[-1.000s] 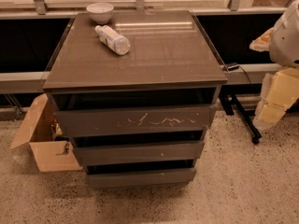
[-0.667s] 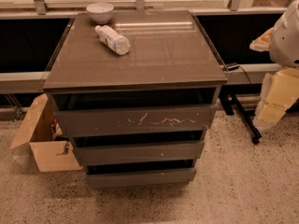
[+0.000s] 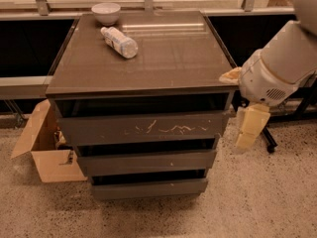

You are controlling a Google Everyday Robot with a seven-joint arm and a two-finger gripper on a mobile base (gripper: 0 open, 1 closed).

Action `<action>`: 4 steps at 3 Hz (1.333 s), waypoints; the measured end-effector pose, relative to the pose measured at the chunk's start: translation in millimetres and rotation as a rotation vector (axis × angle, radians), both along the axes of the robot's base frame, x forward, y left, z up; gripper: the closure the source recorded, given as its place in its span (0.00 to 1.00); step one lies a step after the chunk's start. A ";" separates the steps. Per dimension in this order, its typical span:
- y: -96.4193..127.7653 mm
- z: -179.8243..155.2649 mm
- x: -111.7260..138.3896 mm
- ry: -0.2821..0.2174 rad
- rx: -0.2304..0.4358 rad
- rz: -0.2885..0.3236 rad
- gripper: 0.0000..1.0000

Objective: Open top drawer

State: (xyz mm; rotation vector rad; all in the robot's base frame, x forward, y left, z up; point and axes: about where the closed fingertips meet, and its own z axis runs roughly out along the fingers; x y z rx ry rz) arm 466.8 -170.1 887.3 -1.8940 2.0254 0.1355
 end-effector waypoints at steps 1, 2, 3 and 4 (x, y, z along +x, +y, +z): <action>25.0 -59.5 6.2 0.062 0.079 0.080 0.00; 52.7 -124.2 7.7 0.152 0.162 0.122 0.00; 52.7 -124.2 7.7 0.152 0.162 0.122 0.00; 54.7 -131.2 12.9 0.152 0.117 0.124 0.00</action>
Offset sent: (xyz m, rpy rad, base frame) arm 0.0093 0.0808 -0.1859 0.2489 0.2391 0.1666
